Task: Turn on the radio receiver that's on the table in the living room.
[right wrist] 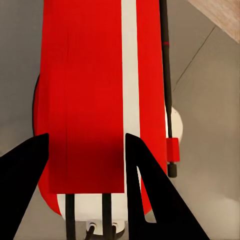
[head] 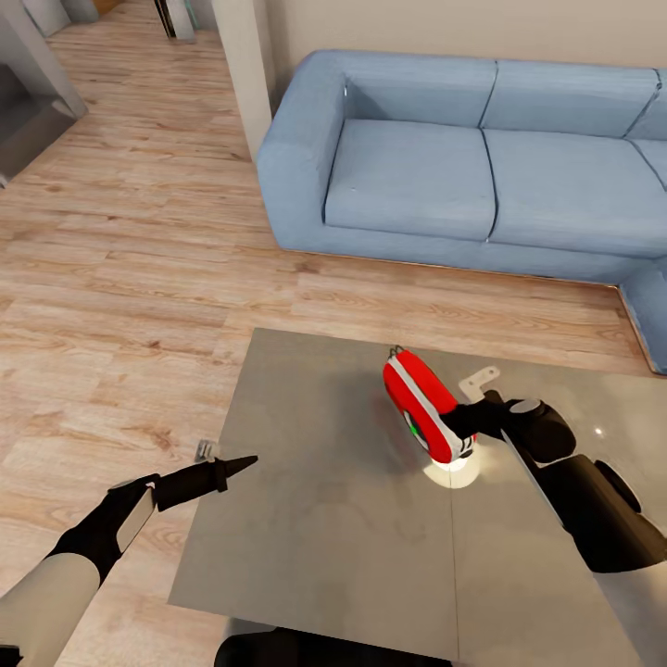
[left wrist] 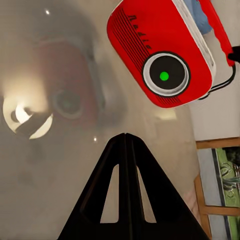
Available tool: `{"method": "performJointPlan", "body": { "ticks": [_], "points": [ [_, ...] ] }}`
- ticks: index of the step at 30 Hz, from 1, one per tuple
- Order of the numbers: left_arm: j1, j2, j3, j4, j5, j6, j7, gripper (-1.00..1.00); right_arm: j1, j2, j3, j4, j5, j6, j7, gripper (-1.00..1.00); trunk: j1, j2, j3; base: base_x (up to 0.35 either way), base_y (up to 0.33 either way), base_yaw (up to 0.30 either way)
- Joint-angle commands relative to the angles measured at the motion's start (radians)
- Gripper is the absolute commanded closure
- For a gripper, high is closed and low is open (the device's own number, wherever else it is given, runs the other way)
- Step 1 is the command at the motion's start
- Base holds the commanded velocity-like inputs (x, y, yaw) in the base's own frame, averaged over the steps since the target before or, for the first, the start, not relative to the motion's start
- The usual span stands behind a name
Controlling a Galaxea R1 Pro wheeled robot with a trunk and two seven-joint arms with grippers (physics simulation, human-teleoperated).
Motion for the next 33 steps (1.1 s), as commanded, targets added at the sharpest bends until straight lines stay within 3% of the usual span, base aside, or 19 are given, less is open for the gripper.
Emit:
{"method": "performJointPlan", "body": {
  "ticks": [1, 4, 9, 13, 18, 23, 30, 33],
  "points": [
    [0.0, 0.0, 0.0, 0.0, 0.0, 0.0, 0.0, 1.0, 0.004, 0.0, 0.0, 0.001, 0.002, -0.017, -0.001, 1.0, 0.0, 0.0, 0.0, 0.0, 0.0, 0.0],
    [0.0, 0.0, 0.0, 0.001, 0.0, 0.0, 0.0, 1.0, 0.017, 0.004, -0.001, 0.005, -0.007, -0.056, -0.007, 1.0, 0.0, 0.0, 0.0, 0.0, 0.0, 0.0],
    [0.0, 0.0, 0.0, 0.003, 0.001, 0.0, 0.002, 1.0, 0.023, 0.007, 0.0, 0.062, -0.122, -0.132, -0.07, 1.0, 0.0, 0.0, 0.0, 0.0, 0.0, 0.0],
    [0.0, 0.0, 0.0, 0.003, 0.002, 0.0, 0.002, 1.0, 0.024, 0.006, 0.0, 0.093, -0.183, -0.157, -0.122, 1.0, 0.0, 0.0, 0.0, 0.0, 0.0, 0.0],
    [0.0, -0.001, 0.0, 0.003, 0.002, 0.0, 0.021, 1.0, 0.024, 0.006, 0.0, 0.108, -0.203, -0.17, -0.131, 1.0, 0.0, 0.0, 0.0, 0.0, 0.0, 0.0],
    [0.0, -0.002, 0.0, 0.003, 0.003, 0.0, 0.027, 1.0, 0.048, 0.006, 0.001, 0.115, -0.207, -0.238, -0.142, 1.0, 0.0, 0.0, 0.0, 0.0, 0.0, 0.0],
    [0.0, -0.002, 0.0, 0.003, 0.003, 0.0, 0.028, 1.0, 0.056, 0.007, 0.002, 0.124, -0.208, -0.26, -0.146, 1.0, 0.0, 0.0, 0.0, 0.0, 0.0, 0.0],
    [0.0, -0.002, 0.0, 0.003, 0.002, 0.0, 0.028, 1.0, 0.081, 0.01, 0.003, 0.125, -0.209, -0.313, -0.155, 1.0, 0.0, 0.0, 0.0, 0.0, 0.0, 0.0]
  ]
}}
